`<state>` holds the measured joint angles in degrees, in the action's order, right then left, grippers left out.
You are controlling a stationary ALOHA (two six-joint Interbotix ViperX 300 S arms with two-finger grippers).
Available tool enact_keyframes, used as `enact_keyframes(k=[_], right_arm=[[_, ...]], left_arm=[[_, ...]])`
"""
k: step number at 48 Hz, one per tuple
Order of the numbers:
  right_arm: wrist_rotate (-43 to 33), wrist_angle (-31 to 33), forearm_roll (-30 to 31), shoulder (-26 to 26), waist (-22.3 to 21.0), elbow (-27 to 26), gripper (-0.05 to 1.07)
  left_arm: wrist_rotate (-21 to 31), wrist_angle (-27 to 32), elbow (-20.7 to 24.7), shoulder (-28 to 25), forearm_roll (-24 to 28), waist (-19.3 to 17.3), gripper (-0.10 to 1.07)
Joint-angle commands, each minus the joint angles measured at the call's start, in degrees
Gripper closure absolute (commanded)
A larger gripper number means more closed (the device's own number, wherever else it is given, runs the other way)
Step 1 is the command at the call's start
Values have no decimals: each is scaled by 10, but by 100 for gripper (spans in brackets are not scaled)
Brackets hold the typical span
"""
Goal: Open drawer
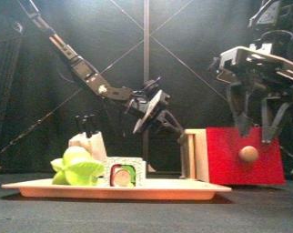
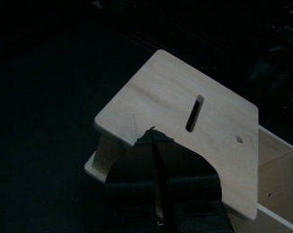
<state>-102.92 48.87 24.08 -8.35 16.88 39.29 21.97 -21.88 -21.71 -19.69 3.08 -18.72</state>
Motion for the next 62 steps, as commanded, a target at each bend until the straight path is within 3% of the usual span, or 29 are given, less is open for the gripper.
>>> enact_keyframes(k=[1,20,30,53,62], right_arm=[[1,0,2,-12,1,-9,11],[3,0,5,-26,9,-9,10],[5,1,9,-27,9,-12,10],[10,-15,20,-40,12,-19,10],[11,-21,33,-83,32,-34,10]], left_arm=[[-2,4,6,6,0,-4,73],[-4,-1,4,61,44,-4,74],[-4,4,4,104,48,18,74],[-4,4,-88,210,70,84,74],[-4,4,-142,255,70,120,74]])
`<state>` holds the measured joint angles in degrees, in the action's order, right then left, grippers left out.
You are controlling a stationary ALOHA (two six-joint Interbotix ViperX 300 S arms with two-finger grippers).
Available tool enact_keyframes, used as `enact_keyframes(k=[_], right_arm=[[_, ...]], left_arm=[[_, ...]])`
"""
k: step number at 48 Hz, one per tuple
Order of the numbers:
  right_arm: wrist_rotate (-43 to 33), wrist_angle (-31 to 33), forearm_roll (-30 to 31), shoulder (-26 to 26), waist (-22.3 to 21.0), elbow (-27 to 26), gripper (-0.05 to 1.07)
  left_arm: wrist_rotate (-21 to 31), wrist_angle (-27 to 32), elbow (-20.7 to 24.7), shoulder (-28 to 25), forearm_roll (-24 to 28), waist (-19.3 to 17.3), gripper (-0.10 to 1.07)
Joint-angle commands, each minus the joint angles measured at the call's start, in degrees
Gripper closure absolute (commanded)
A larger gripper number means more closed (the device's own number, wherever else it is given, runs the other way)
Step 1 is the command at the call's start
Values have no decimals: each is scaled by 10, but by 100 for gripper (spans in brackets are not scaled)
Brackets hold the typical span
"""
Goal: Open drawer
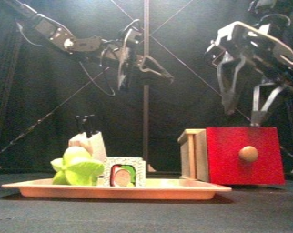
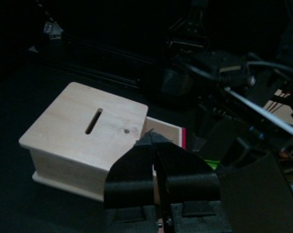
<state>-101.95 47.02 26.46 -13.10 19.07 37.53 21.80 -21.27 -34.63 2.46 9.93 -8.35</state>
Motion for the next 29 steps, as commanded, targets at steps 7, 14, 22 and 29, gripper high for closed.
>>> enact_keyframes(k=[7,14,22,29], right_arm=[[-11,-24,55,-76,19,-12,10],[-11,-76,89,-76,16,-11,10],[-8,-128,105,-57,12,-10,10],[-9,-150,123,-40,-1,-9,10]], left_arm=[[-2,-3,-57,76,4,47,74],[-2,-11,-92,120,11,56,74],[-2,-23,-125,138,10,60,74],[-2,-32,-130,143,11,60,74]])
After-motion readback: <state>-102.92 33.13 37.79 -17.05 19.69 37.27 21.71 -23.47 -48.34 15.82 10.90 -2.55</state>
